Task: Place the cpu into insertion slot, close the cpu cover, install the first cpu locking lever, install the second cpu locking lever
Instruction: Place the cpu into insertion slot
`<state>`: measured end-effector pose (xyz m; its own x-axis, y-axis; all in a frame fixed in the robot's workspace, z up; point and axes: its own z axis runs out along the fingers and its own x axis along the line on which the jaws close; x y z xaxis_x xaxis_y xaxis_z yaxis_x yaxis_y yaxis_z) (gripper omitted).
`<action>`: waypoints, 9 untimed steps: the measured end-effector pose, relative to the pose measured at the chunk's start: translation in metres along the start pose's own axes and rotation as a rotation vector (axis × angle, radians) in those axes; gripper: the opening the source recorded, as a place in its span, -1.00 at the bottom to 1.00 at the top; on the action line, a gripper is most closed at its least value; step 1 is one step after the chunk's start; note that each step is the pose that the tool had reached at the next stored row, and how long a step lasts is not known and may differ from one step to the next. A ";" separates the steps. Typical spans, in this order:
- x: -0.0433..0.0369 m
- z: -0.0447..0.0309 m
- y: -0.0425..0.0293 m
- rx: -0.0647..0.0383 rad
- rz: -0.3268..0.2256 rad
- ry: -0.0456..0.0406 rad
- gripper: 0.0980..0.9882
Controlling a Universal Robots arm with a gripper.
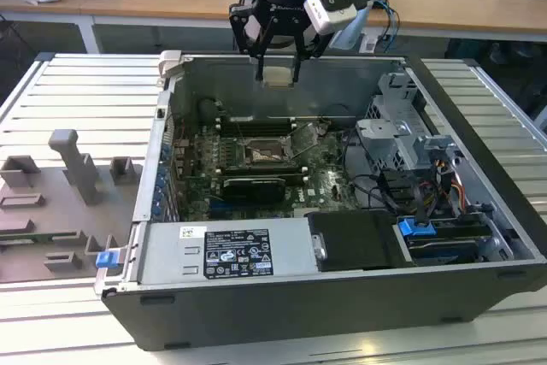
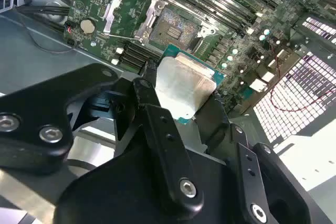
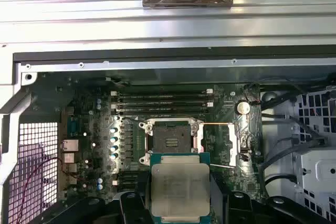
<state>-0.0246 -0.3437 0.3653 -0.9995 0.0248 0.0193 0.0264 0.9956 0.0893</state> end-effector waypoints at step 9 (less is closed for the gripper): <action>0.0002 0.0000 0.0000 0.000 0.008 -0.0007 0.00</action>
<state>-0.0249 -0.3437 0.3653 -0.9993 0.0333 0.0193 0.0349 0.9954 0.0893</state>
